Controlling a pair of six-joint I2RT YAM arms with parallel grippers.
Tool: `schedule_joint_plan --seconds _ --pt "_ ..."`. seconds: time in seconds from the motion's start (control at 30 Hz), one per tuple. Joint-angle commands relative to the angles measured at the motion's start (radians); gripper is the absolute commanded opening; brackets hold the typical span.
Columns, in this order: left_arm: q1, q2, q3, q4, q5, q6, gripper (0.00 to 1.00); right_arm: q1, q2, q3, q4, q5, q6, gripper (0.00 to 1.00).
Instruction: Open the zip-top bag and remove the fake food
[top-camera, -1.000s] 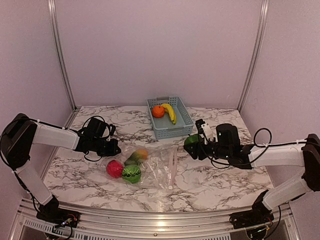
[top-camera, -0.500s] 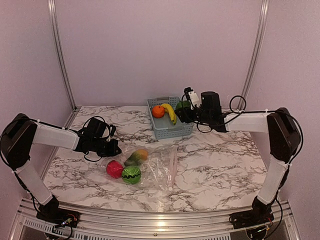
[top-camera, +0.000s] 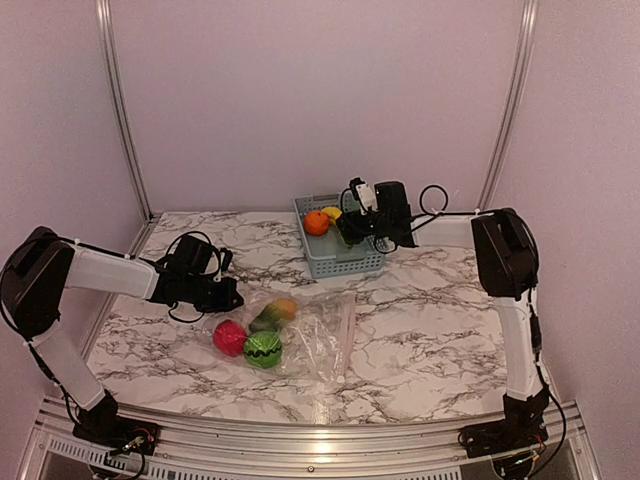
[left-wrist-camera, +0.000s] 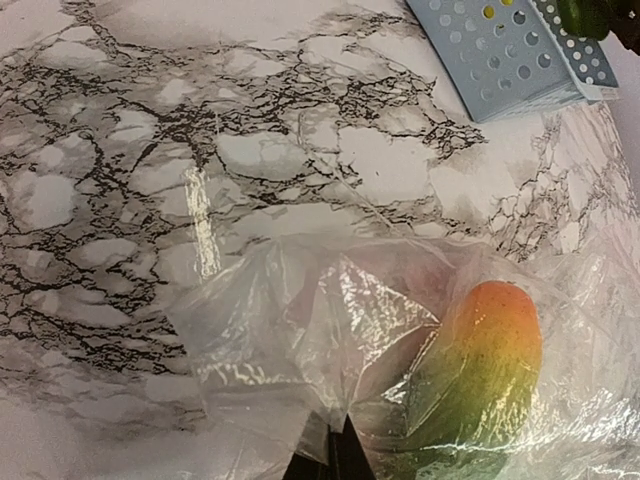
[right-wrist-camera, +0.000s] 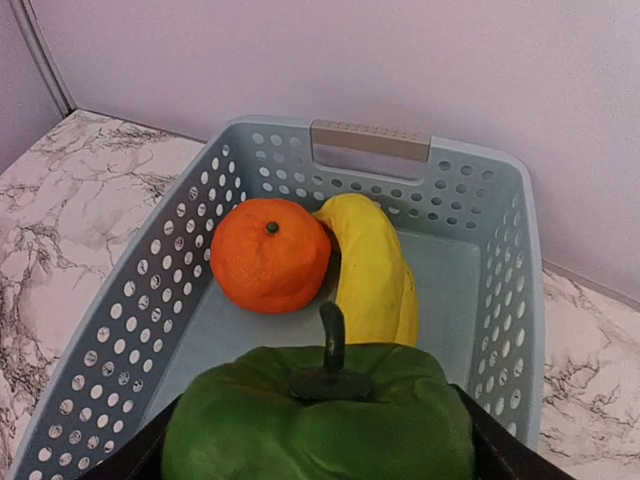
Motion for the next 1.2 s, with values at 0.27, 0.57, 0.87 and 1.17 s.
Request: schedule_joint_plan --seconds 0.27,0.57,0.87,1.17 --pt "0.002 0.019 0.024 0.017 0.006 0.007 0.0 -0.035 -0.018 0.068 -0.078 -0.021 -0.012 0.92" --pt "0.002 0.023 0.018 0.029 0.004 -0.001 0.0 -0.035 -0.252 -0.154 -0.024 -0.141 0.023 0.88" --pt "0.003 0.022 0.008 0.055 0.004 -0.016 0.0 -0.024 -0.538 -0.524 0.058 -0.303 0.113 0.8" --pt "0.002 0.025 0.003 0.059 0.006 -0.019 0.0 0.066 -0.738 -0.804 0.026 -0.397 0.131 0.7"
